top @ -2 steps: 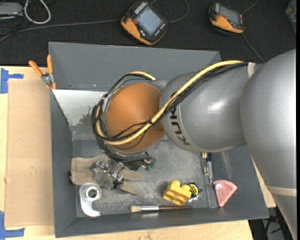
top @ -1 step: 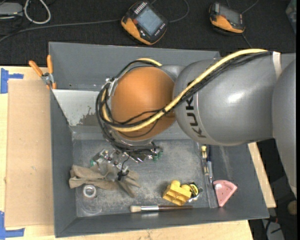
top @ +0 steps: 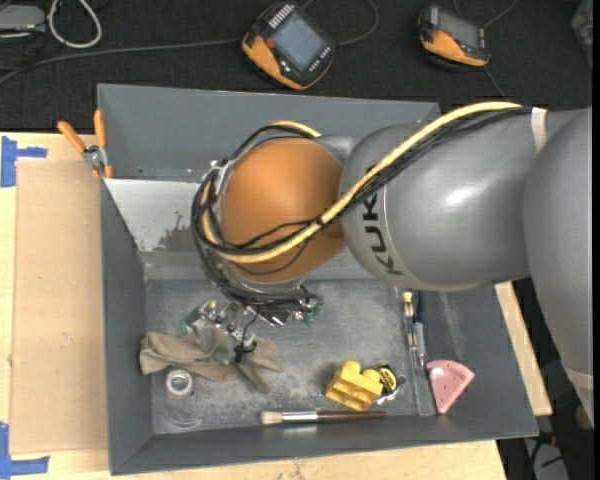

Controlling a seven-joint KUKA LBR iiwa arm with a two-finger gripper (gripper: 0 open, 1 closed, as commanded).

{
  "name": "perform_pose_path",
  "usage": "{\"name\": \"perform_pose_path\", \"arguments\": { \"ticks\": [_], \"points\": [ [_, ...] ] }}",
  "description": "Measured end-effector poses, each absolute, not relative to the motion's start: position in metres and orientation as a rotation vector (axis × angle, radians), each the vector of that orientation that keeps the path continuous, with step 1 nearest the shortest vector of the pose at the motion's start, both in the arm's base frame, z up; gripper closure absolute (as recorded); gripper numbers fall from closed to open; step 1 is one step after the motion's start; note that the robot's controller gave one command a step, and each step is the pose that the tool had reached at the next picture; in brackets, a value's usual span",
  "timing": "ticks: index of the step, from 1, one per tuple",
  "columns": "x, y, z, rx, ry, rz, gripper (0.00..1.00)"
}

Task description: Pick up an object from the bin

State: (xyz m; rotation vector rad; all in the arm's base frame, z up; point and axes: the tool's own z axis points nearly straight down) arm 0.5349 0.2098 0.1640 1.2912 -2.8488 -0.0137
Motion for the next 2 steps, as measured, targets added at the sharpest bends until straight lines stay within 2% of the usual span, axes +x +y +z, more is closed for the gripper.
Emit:
{"name": "perform_pose_path", "arguments": {
  "ticks": [1,2],
  "points": [
    [0.511,0.195,0.118,1.637,-2.669,-0.015,1.00],
    [0.515,0.169,0.103,1.571,-2.707,-0.018,1.00]
  ]
}}
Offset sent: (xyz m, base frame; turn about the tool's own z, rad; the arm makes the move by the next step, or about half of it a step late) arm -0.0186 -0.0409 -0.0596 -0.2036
